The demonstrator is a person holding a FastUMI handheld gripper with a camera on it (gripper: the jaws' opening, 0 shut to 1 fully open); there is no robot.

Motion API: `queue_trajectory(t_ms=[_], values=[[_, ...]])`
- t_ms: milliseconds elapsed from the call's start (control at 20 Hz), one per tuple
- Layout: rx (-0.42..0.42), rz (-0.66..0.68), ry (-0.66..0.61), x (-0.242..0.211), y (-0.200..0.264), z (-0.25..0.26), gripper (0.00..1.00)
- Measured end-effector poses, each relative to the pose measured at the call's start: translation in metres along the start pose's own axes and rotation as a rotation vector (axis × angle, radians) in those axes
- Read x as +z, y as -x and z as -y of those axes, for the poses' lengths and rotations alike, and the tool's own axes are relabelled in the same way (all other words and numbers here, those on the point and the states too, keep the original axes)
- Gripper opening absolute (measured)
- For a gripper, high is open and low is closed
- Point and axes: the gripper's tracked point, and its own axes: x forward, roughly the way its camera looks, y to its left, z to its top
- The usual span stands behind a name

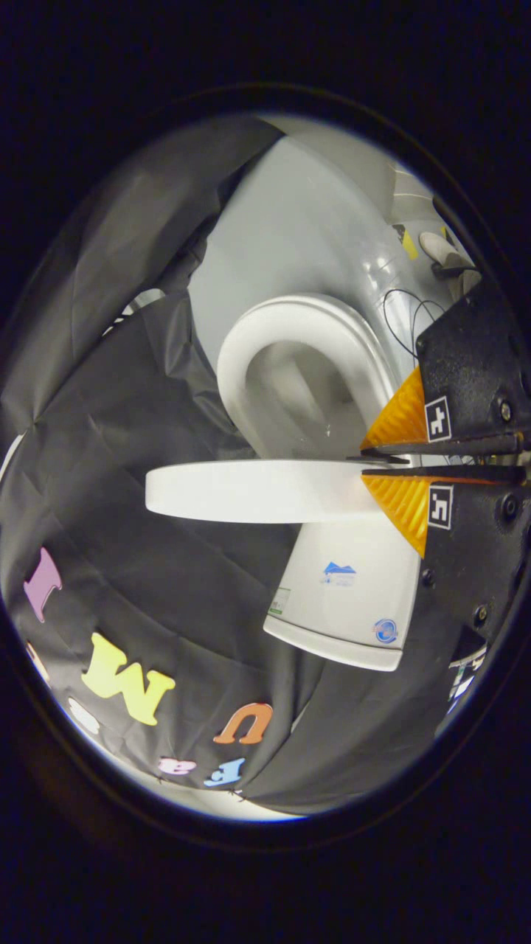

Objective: Open the toilet lid.

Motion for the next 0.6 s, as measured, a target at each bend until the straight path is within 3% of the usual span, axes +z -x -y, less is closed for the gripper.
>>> queue_trajectory(t_ms=[600], values=[[0.038, 0.033, 0.041, -0.006, 0.004, -0.053, 0.09]])
